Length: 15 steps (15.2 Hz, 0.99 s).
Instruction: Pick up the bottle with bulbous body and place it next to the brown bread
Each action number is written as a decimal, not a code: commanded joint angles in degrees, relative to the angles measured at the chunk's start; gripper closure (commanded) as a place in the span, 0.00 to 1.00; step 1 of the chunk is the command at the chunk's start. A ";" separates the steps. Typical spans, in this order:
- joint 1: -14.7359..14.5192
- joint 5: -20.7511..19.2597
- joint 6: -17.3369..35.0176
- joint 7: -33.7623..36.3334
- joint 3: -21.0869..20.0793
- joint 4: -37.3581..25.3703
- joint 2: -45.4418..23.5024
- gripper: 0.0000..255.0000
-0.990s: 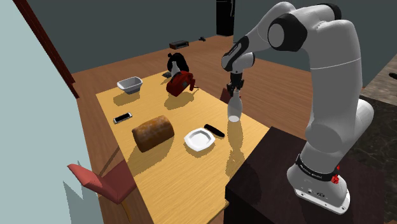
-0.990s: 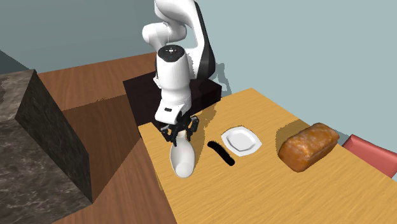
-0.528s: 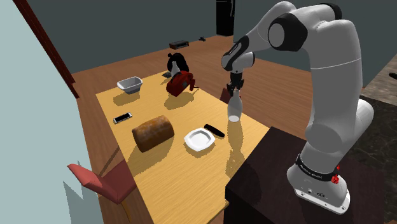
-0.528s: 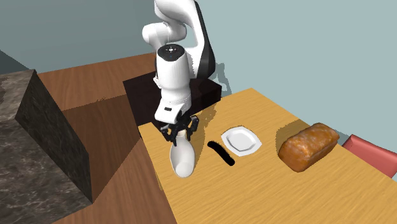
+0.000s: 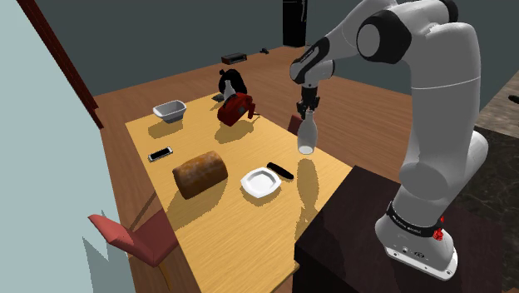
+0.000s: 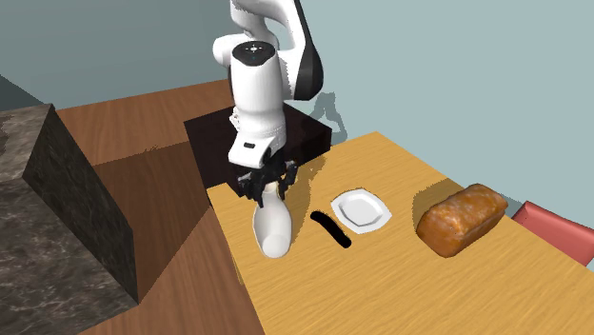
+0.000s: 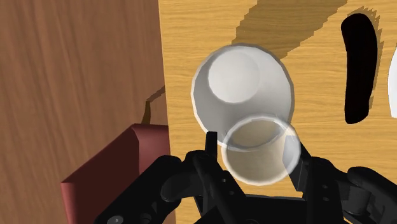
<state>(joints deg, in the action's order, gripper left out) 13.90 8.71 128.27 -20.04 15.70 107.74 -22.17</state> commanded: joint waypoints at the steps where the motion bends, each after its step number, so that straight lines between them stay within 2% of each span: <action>1: -0.06 -0.33 -1.24 0.17 0.18 -0.46 0.81 1.00; 15: -0.57 -2.35 -10.34 1.59 0.97 -4.88 5.73 1.00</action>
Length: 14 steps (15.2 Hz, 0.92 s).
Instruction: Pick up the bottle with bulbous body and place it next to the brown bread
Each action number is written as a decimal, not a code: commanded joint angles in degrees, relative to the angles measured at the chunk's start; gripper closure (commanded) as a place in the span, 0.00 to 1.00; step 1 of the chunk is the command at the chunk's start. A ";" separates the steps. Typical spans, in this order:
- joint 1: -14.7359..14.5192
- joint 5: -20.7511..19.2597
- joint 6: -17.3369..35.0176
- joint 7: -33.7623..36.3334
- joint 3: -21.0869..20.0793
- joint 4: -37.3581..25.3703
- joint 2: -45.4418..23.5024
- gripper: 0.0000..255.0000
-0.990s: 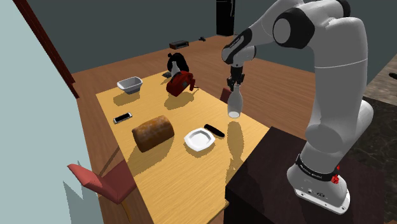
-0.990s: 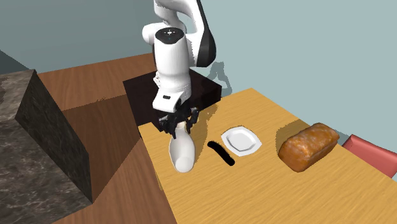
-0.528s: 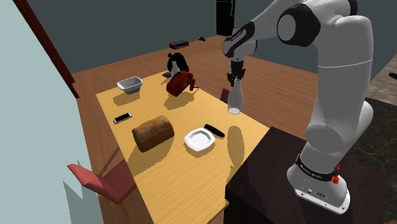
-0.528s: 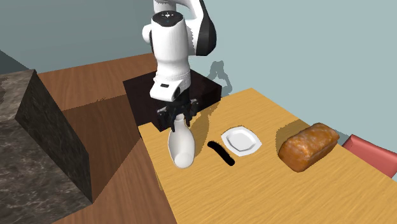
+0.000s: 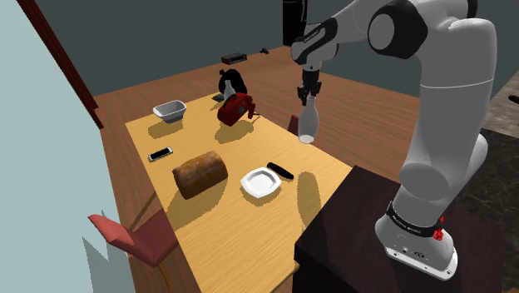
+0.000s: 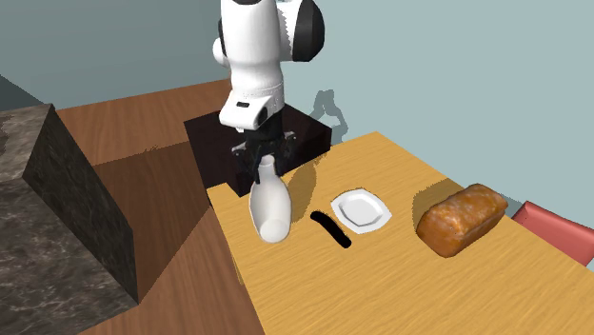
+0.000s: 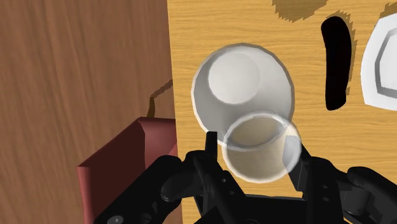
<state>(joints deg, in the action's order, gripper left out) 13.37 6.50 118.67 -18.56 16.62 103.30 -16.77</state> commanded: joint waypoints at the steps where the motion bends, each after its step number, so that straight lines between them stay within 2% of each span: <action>1: -0.06 -0.25 -1.42 0.20 0.08 -0.85 0.61 1.00; 14: -0.15 -1.33 -10.56 1.03 0.43 -7.55 3.17 1.00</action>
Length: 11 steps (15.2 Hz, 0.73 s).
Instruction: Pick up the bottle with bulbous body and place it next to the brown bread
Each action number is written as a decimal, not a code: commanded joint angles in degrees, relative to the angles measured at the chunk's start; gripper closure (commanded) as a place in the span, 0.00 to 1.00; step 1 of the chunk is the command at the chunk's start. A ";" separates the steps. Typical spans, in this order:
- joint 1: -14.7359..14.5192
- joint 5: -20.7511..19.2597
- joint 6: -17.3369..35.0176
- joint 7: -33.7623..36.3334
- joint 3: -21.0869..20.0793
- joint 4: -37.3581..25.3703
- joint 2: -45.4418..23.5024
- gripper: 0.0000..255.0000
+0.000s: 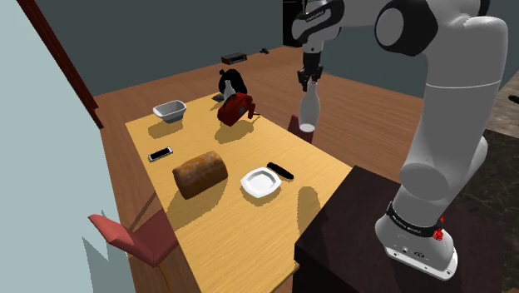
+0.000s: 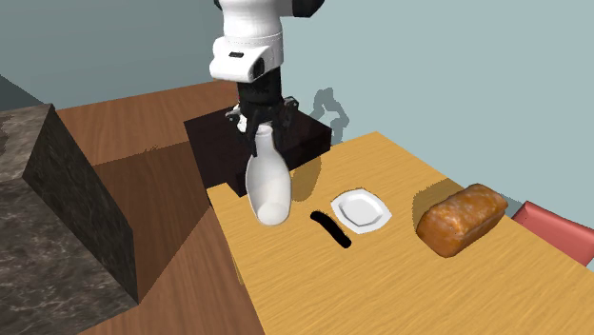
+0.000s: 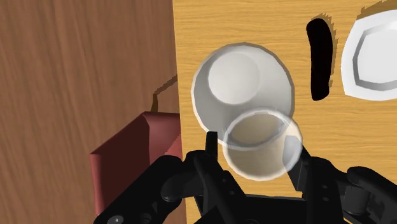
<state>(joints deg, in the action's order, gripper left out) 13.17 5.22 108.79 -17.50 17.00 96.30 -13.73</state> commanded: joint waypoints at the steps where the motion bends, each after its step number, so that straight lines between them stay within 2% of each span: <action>1: 0.06 -0.10 -1.41 0.01 0.07 -1.17 0.25 1.00; 11: 0.26 -0.35 -8.95 0.33 0.23 -8.34 0.66 1.00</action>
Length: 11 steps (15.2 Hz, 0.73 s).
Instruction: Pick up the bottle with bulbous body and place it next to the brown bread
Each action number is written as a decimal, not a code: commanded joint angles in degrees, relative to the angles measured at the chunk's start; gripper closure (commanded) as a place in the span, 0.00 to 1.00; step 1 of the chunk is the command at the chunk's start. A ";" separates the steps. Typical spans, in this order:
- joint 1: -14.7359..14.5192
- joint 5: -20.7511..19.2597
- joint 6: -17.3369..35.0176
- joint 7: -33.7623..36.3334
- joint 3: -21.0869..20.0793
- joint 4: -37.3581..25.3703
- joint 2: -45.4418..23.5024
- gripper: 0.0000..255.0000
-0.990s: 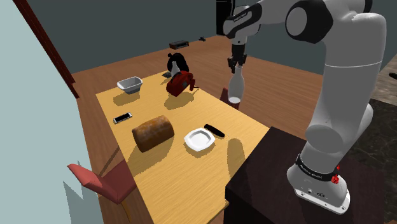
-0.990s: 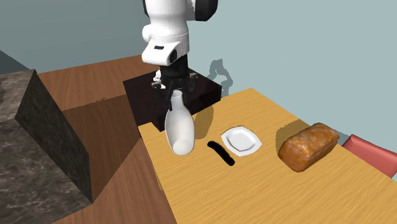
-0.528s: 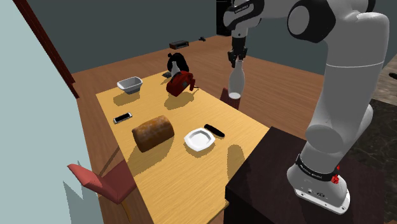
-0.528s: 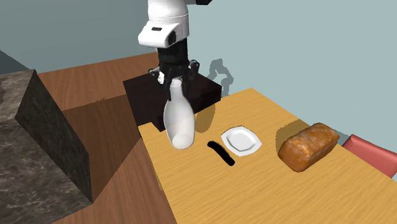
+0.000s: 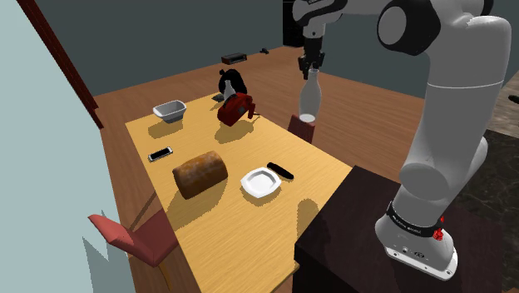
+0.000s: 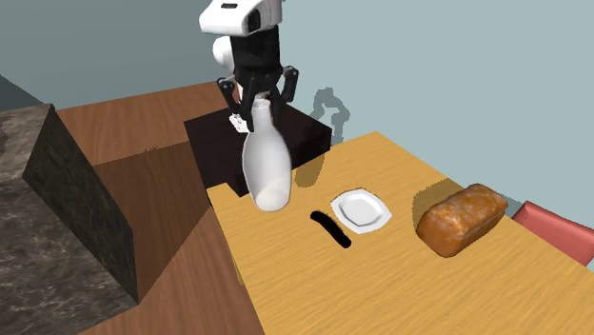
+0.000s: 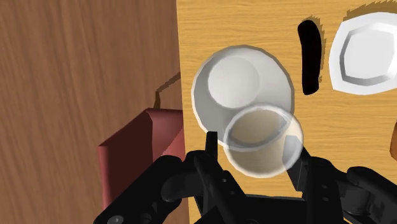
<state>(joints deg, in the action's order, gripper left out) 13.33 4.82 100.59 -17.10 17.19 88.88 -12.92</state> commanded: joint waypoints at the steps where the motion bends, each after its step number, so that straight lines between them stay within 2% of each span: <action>1: 0.13 0.05 -1.55 -0.05 0.05 -1.74 -0.19 1.00; 11: 0.72 0.40 -9.82 -0.02 0.22 -11.27 -1.50 1.00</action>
<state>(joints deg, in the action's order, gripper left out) 13.97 5.11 91.87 -17.16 17.41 79.08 -14.02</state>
